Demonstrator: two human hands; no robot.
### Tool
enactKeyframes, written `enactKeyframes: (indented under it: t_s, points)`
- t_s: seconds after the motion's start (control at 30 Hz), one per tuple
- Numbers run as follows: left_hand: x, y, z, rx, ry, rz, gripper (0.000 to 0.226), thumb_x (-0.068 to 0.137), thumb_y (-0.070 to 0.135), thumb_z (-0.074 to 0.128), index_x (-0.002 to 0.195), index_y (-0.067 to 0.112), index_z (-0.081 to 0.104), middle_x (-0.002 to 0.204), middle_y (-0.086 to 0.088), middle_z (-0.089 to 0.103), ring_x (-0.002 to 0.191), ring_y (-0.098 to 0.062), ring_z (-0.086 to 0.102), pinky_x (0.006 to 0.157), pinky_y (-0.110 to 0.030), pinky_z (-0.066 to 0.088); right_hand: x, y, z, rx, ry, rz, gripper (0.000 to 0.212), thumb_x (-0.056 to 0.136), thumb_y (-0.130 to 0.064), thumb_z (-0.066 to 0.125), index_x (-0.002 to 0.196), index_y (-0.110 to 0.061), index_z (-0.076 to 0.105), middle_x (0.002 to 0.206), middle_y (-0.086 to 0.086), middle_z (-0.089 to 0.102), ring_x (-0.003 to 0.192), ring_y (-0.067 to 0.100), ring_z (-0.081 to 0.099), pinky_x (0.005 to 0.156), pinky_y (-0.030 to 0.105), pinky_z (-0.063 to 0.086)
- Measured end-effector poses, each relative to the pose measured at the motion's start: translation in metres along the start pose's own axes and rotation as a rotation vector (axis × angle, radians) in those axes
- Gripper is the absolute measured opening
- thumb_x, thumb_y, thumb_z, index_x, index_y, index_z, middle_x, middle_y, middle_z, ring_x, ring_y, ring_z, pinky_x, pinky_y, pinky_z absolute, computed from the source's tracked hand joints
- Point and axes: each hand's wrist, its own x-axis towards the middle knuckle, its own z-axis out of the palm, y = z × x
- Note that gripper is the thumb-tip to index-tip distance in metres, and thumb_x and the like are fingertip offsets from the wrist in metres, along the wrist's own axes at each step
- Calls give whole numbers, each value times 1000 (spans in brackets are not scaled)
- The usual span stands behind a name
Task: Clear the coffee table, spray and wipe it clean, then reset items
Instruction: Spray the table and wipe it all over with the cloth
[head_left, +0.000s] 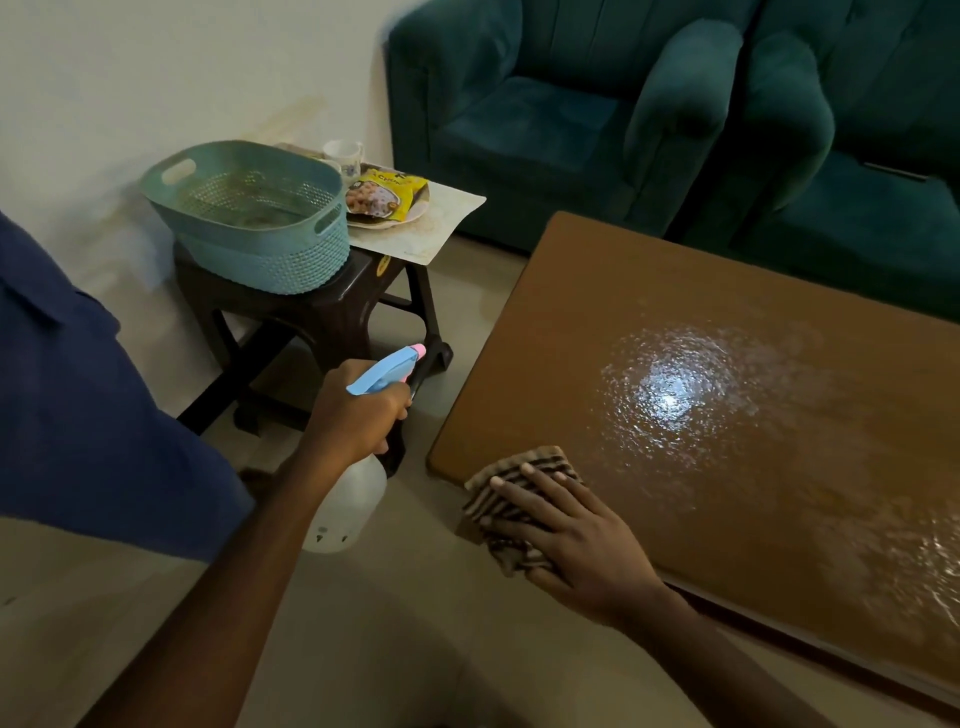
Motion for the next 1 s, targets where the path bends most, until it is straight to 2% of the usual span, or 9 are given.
enactKeyframes:
  t_s: [0.17, 0.3, 0.4, 0.47, 0.53, 0.6, 0.77, 0.9, 1.0]
  points:
    - [-1, 14, 11, 3, -44, 32, 12, 94, 16, 57, 91, 6, 64, 83, -17, 66, 53, -16, 55, 45, -22, 45, -66, 30, 0, 92, 72, 245, 75, 82, -43, 50, 151, -48, 22, 163, -13, 15, 151, 14, 11, 118, 40, 17]
    - [-2, 26, 15, 3, -62, 65, 14, 95, 16, 57, 91, 5, 65, 81, -15, 66, 49, -15, 54, 45, -22, 44, -87, 69, -6, 230, 160, 594, 60, 90, -47, 31, 149, -51, 21, 161, -22, 7, 151, 8, 6, 120, 33, 12]
    - [-5, 34, 17, -10, -66, 80, 13, 94, 16, 57, 93, 5, 64, 83, -16, 66, 49, -15, 53, 45, -22, 44, -52, 87, -11, 223, 175, 829, 61, 89, -58, 15, 149, -50, 7, 163, -17, 1, 151, 12, -3, 122, 39, 6]
    - [-8, 40, 19, -31, -66, 88, 10, 94, 15, 58, 93, 6, 63, 84, -18, 66, 48, -15, 51, 45, -22, 43, -11, 88, -14, 219, 139, 941, 59, 95, -55, 19, 153, -48, 5, 165, -10, -3, 151, 17, -8, 122, 45, 2]
    - [-12, 45, 22, -37, -64, 101, 10, 93, 15, 58, 92, 6, 62, 83, -17, 65, 47, -15, 51, 44, -22, 43, 29, 76, -18, 235, 108, 898, 58, 98, -53, 22, 154, -46, 7, 165, -7, -5, 151, 20, -10, 121, 46, -2]
    - [-14, 51, 26, -40, -70, 116, 11, 93, 16, 58, 89, 8, 63, 80, -13, 65, 44, -14, 52, 42, -18, 43, 49, 53, -20, 218, 96, 722, 61, 93, -57, 14, 154, -46, 10, 165, -7, -3, 151, 19, -10, 122, 40, -3]
    - [-16, 67, 42, -37, -104, 126, 9, 92, 16, 58, 90, 10, 63, 81, -11, 66, 49, -14, 54, 43, -18, 43, -3, 31, -14, 213, 60, 379, 58, 92, -54, 16, 150, -55, 11, 161, -22, -8, 148, 5, -17, 117, 26, -12]
    - [-15, 84, 58, -40, -128, 156, 7, 93, 19, 58, 93, 13, 62, 79, -9, 65, 51, -14, 55, 42, -18, 43, -68, 68, -13, 245, 74, 538, 57, 89, -55, 17, 144, -60, 10, 159, -27, -7, 148, 2, -16, 118, 28, -8]
    - [-14, 97, 67, -41, -138, 198, 9, 93, 18, 58, 94, 11, 63, 80, -9, 66, 49, -14, 55, 42, -18, 45, -93, 109, -18, 233, 95, 736, 63, 87, -59, 13, 149, -51, 12, 161, -23, -2, 147, 3, -12, 118, 29, -4]
